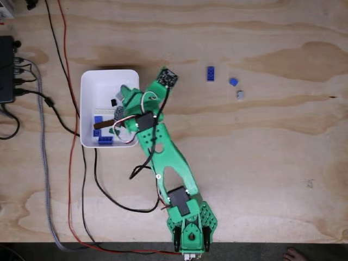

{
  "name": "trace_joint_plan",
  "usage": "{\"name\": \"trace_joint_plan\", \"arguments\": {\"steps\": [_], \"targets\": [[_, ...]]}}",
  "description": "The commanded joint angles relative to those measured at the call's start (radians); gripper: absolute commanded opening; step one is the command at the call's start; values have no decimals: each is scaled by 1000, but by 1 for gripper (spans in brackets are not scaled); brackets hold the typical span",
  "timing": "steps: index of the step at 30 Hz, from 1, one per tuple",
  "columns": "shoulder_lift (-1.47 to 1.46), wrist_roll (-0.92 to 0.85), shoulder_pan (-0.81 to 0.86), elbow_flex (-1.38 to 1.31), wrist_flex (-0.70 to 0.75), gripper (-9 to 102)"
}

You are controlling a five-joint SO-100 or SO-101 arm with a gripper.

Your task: Put all lego bricks in the bin.

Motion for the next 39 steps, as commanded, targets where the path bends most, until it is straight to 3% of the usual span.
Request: {"name": "trace_joint_plan", "arguments": {"steps": [1, 4, 8, 15, 26, 30, 33, 35, 39], "targets": [[262, -299, 351, 291, -268, 28], [229, -630, 459, 670, -629, 24], [-32, -750, 479, 770, -962, 22], [-302, -884, 502, 549, -1054, 23], [-647, -1029, 597, 153, -1054, 21], [-618, -1035, 577, 167, -980, 0], [-495, -1015, 557, 265, -946, 0], [-385, -928, 528, 313, -922, 0], [-11, -511, 425, 279, -663, 0]]}}
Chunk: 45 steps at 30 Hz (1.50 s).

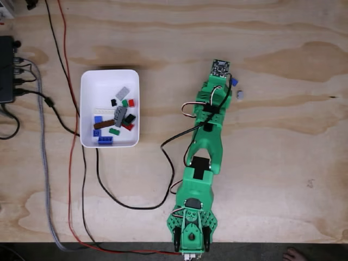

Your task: Put all lego bricks in the bin.

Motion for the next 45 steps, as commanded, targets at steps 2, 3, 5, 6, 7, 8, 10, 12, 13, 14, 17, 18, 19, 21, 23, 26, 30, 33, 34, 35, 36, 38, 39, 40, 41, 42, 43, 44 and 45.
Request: {"name": "trace_joint_plan", "arguments": {"steps": [2, 3, 5, 6, 7, 8, 10, 12, 13, 14, 17, 18, 19, 21, 23, 26, 30, 33, 34, 35, 36, 38, 39, 40, 41, 42, 43, 44, 45], "targets": [[621, 551, -178, -83, 457, 0], [680, 620, -236, -114, 566, 0], [689, 726, -360, -195, 764, 0], [675, 773, -423, -218, 827, 0], [640, 805, -489, -235, 871, 0], [598, 845, -554, -239, 884, 0], [500, 902, -649, -262, 884, 0], [399, 943, -721, -321, 876, 0], [356, 953, -755, -357, 874, 0], [318, 966, -785, -399, 884, 0], [232, 1002, -842, -534, 922, 4], [221, 1006, -848, -563, 939, 6], [221, 1008, -848, -571, 943, 10], [238, 1011, -828, -571, 960, 27], [313, 1012, -750, -515, 934, 29], [509, 936, -529, -360, 857, 34], [733, 569, -178, 48, 598, 29], [778, 233, 54, 420, 202, 21], [755, 155, 97, 492, 97, 20], [718, 89, 126, 538, 21, 19], [678, 38, 147, 574, -58, 18], [600, -58, 181, 630, -206, 18], [551, -109, 202, 652, -290, 17], [495, -140, 224, 664, -364, 16], [449, -143, 247, 658, -410, 16], [400, -147, 272, 634, -428, 16], [360, -140, 295, 601, -434, 16], [325, -135, 321, 568, -436, 15], [296, -137, 348, 532, -428, 15]]}}
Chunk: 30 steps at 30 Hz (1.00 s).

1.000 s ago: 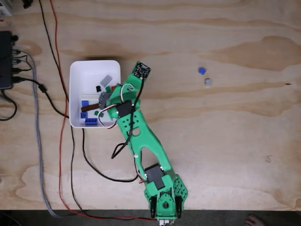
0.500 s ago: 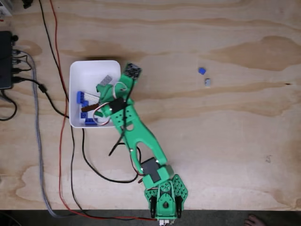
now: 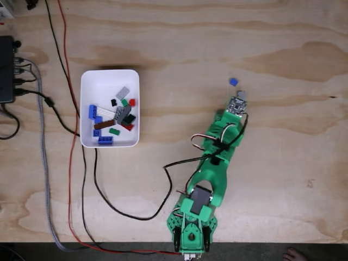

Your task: Put all lego bricks in the bin.

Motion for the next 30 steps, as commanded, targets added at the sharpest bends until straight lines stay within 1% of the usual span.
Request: {"name": "trace_joint_plan", "arguments": {"steps": [1, 3, 6, 11, 15, 21, 23, 27, 30], "targets": [[-106, -51, 114, -129, -126, 15], [-163, -67, 147, -198, -115, 15], [-239, -87, 156, -265, -146, 14], [-319, -86, 83, -318, -169, 15], [-250, -77, 14, -272, -133, 16], [-91, -132, 29, -87, -170, 18], [-51, -129, 11, -40, -172, 18], [-98, -69, -57, -84, -213, 18], [-153, -49, -78, -184, -176, 17]]}}
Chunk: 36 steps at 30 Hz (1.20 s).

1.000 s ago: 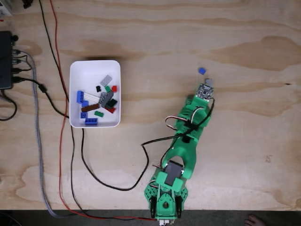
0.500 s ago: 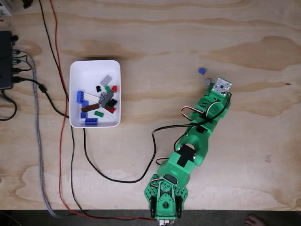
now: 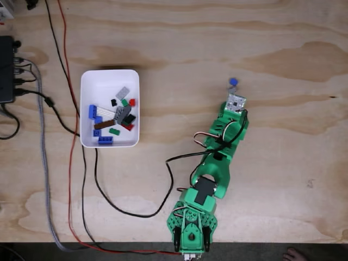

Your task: Put all lego bricks in the bin.

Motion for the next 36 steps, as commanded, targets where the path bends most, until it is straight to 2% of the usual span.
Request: {"name": "trace_joint_plan", "arguments": {"steps": [1, 9, 16, 19, 23, 25, 27, 30, 32, 34, 36], "targets": [[-52, 72, -78, -140, -6, 17], [-160, 48, -57, -253, 2, 17], [-149, 72, -49, -252, 18, 0], [-89, 114, -46, -233, 54, 0], [150, 238, -75, -163, 179, 0], [278, 296, -94, -169, 314, 0], [342, 278, -98, -144, 373, 1], [377, 264, -67, -37, 305, 14], [328, 264, -58, 17, 206, 21], [212, 262, -74, 5, 110, 24], [81, 242, -84, -87, 104, 24]]}}
